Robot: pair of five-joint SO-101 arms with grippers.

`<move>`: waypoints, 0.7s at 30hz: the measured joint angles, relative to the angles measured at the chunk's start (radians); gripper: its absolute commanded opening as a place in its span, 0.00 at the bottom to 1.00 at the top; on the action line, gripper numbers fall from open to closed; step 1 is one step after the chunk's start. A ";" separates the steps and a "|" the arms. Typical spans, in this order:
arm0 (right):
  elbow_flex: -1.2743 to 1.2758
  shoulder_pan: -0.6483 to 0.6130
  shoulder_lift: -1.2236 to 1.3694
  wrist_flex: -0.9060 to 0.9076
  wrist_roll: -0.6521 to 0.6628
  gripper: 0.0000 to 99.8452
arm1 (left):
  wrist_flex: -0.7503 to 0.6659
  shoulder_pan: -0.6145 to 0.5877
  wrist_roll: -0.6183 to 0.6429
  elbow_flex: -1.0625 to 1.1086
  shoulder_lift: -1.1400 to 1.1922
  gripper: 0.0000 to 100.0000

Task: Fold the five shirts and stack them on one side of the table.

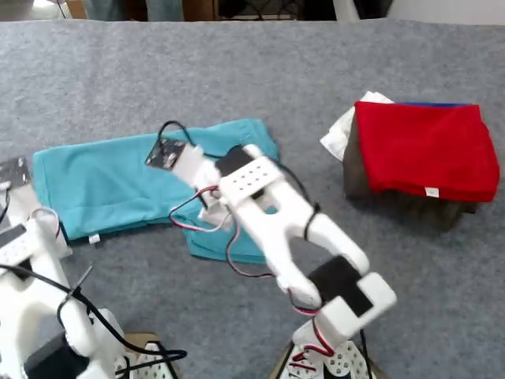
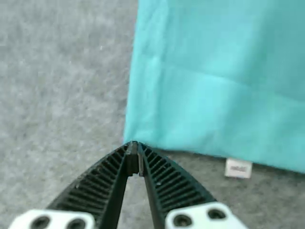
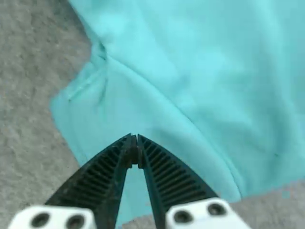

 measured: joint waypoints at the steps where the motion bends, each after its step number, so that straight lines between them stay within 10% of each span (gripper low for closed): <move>1: 0.000 -0.015 0.017 -0.008 -0.005 0.01 | 0.000 -0.017 0.000 0.017 -0.009 0.03; 21: 0.011 -0.164 0.080 -0.044 -0.035 0.01 | -0.055 -0.069 -0.002 0.064 -0.041 0.03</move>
